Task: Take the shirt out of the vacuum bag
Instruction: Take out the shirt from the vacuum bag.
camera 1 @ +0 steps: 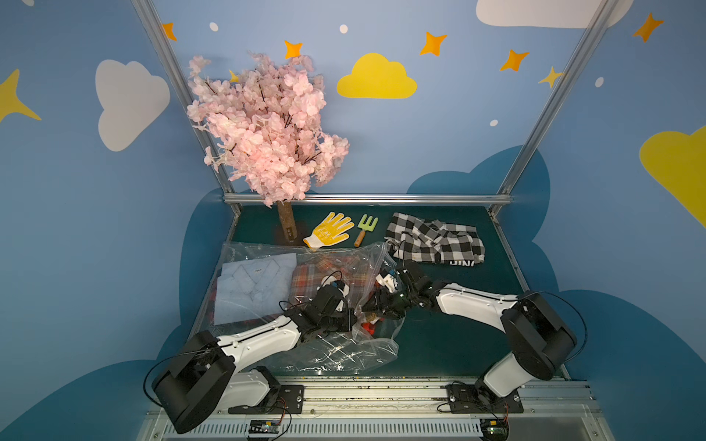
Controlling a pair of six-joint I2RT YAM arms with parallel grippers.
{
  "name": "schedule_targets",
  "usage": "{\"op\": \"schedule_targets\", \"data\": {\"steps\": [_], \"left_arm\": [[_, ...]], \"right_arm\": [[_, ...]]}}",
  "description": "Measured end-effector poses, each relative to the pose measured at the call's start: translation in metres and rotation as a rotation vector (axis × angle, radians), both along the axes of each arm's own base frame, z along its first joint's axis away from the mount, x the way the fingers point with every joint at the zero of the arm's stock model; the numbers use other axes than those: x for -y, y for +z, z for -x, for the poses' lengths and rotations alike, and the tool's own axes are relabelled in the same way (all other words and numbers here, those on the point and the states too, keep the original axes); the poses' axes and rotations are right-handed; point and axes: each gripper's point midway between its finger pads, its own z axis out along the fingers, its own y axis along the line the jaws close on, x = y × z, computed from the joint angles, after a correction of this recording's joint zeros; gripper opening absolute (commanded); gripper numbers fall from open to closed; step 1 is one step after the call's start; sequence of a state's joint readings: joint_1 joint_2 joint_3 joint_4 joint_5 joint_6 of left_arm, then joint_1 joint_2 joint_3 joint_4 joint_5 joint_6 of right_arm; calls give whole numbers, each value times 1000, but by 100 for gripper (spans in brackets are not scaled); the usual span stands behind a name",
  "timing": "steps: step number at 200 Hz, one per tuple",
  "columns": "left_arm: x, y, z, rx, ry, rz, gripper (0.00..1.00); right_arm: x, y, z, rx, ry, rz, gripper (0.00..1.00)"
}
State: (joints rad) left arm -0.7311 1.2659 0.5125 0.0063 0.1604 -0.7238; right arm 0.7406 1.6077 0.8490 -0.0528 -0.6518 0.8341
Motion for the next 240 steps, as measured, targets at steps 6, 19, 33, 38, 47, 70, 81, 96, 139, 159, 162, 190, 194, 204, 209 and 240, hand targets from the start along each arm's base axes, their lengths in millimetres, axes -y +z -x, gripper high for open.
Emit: {"op": "schedule_targets", "data": {"steps": [6, 19, 33, 38, 47, 70, 81, 96, 139, 159, 162, 190, 194, 204, 209, 240], "left_arm": [[0, 0, 0, 1, -1, 0, 4], [0, 0, 0, 0, -1, -3, 4], [-1, 0, 0, -2, -1, -7, 4], [-1, 1, 0, -2, -1, -9, 4], [-1, 3, 0, 2, -2, -8, 4], [-2, 11, -1, 23, -1, -3, 4], [-4, 13, -2, 31, 2, -3, 4], [-6, 15, -3, 35, 9, -5, 4], [-8, 17, -5, 33, 11, -13, 4], [-9, 17, -5, 34, 11, -16, 4], [-9, 17, -6, 34, 11, -17, 4], [-9, 17, -6, 38, 8, -19, 4], [-9, 17, -6, 38, 8, -20, 4], [-9, 17, -6, 38, 8, -20, 4], [-9, 17, -6, 38, 7, -20, 4], [-10, 17, -6, 39, 9, -22, 4]], "right_arm": [[-1, 0, -2, 5, -7, -2, 62], [-2, -2, -5, 6, -17, -3, 62], [-3, -8, -6, -5, -23, 8, 62], [-2, -11, -6, -10, -25, 14, 62], [-2, -15, -6, -17, -28, 24, 62], [-1, -17, -7, -17, -31, 31, 62], [0, -19, -6, -18, -33, 36, 62], [3, -24, -4, -24, -35, 44, 62], [5, -30, -4, -24, -41, 62, 59], [4, -33, -6, -26, -41, 70, 51], [4, -34, -6, -25, -41, 71, 49], [4, -37, -10, -16, -41, 91, 25], [4, -37, -11, -14, -41, 93, 22], [5, -38, -13, -17, -44, 98, 14], [4, -37, -13, -14, -43, 98, 11], [2, -28, -18, 9, -35, 101, 0]]}}
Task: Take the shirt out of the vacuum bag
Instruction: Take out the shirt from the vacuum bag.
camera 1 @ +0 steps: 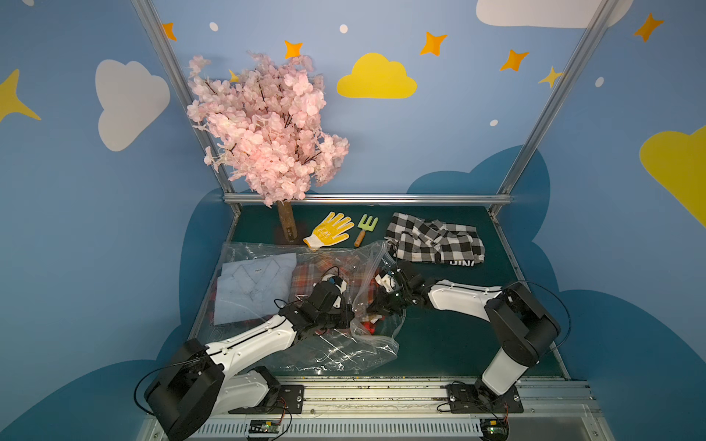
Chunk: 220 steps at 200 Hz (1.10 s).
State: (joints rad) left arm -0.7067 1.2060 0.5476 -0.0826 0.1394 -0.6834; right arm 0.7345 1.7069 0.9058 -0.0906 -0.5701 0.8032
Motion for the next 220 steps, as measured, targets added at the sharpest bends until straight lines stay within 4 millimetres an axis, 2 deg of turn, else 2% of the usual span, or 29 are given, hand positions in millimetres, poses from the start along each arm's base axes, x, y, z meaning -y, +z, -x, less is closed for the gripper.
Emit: {"op": "schedule_targets", "data": {"steps": [74, 149, 220], "left_arm": [[-1, -4, -3, -3, 7, -7, 4], [-8, -1, -10, -7, 34, -11, 4], [-10, 16, -25, 21, 54, 3, 4]], "right_arm": [[1, 42, -4, 83, 22, -8, 0], [5, 58, -4, 113, 46, 17, 0], [-6, 110, -15, 208, 116, -15, 0]]}}
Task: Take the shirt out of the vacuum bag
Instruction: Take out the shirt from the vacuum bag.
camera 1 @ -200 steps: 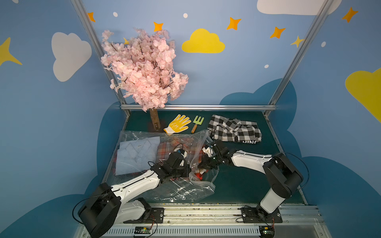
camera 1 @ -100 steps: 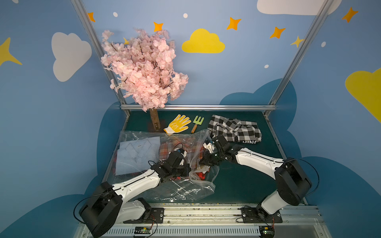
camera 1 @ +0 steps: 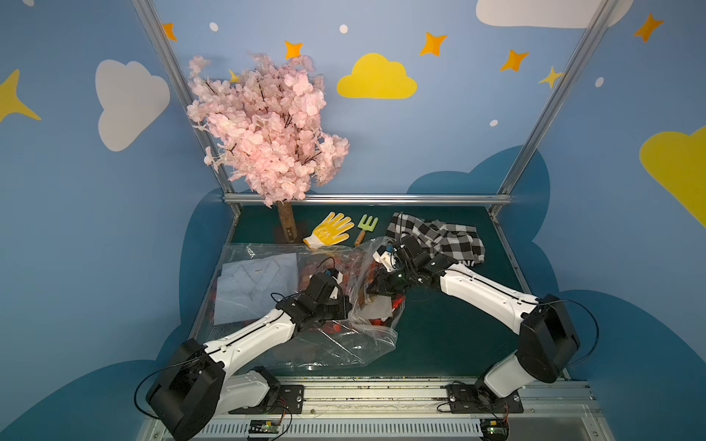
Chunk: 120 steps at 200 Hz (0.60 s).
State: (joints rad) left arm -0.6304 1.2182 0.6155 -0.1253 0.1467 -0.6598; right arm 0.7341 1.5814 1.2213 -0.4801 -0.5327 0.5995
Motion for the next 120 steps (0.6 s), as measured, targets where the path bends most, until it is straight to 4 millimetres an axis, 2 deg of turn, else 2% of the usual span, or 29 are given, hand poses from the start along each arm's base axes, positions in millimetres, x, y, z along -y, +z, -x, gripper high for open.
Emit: {"op": "schedule_targets", "data": {"steps": [43, 92, 120], "left_arm": [[0, 10, -7, 30, 9, 19, 4], [-4, 6, -8, 18, 19, 10, 4], [-4, 2, -8, 6, 20, 2, 4]], "right_arm": [[-5, 34, -7, 59, 34, -34, 0], [-2, 64, -22, 124, 16, -105, 0], [2, 91, -29, 179, 1, -155, 0]]}}
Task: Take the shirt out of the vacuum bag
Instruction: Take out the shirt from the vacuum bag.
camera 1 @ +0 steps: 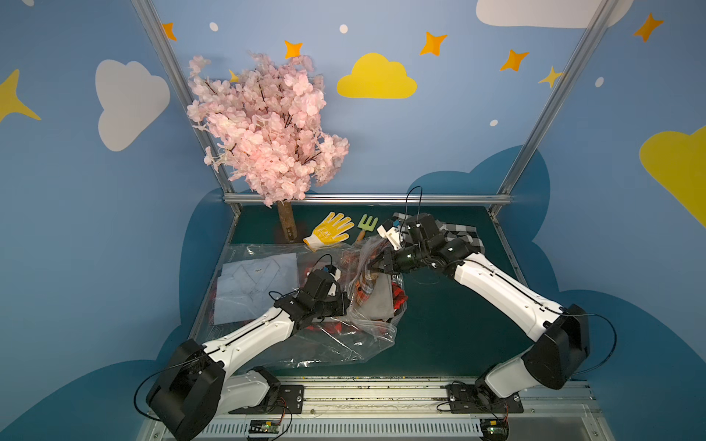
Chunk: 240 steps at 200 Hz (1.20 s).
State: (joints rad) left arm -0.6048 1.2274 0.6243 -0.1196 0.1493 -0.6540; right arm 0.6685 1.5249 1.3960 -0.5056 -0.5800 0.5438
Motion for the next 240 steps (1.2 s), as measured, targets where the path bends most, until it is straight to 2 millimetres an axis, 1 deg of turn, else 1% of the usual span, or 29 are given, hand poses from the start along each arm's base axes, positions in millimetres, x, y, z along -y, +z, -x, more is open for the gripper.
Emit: {"op": "schedule_targets", "data": {"steps": [12, 32, 59, 86, 118, 130, 138, 151, 160, 184, 202, 220, 240], "left_arm": [[0, -3, 0, -7, 1, -5, 4], [-1, -11, 1, -25, 1, -17, 3], [-4, -29, 6, -68, -1, -42, 3], [-6, -45, 11, -114, -4, -63, 3], [-4, -51, 12, -129, -8, -64, 3], [-4, -52, 12, -129, -8, -61, 3], [-4, -52, 12, -129, -7, -61, 3], [-4, -53, 13, -131, -6, -59, 3], [-4, -53, 13, -133, -6, -57, 3], [-5, -52, 15, -131, -6, -56, 3], [-5, -51, 15, -130, -6, -55, 3], [-6, -51, 16, -129, -6, -55, 3], [-6, -51, 16, -131, -4, -54, 3]], "right_arm": [[1, 12, -4, 21, -2, -21, 0], [5, 27, -13, 46, -12, -47, 0], [22, 50, -28, 84, -40, -68, 0], [46, 89, -49, 163, -81, -108, 0], [81, 145, -72, 302, -124, -142, 0], [90, 159, -84, 349, -132, -140, 0], [95, 164, -92, 370, -134, -133, 0], [101, 162, -110, 378, -140, -115, 0], [103, 156, -123, 371, -137, -103, 0], [106, 124, -162, 309, -134, -51, 0], [103, 102, -186, 276, -119, -21, 0], [100, 90, -205, 263, -105, -17, 0], [97, 80, -214, 246, -87, -27, 0]]}}
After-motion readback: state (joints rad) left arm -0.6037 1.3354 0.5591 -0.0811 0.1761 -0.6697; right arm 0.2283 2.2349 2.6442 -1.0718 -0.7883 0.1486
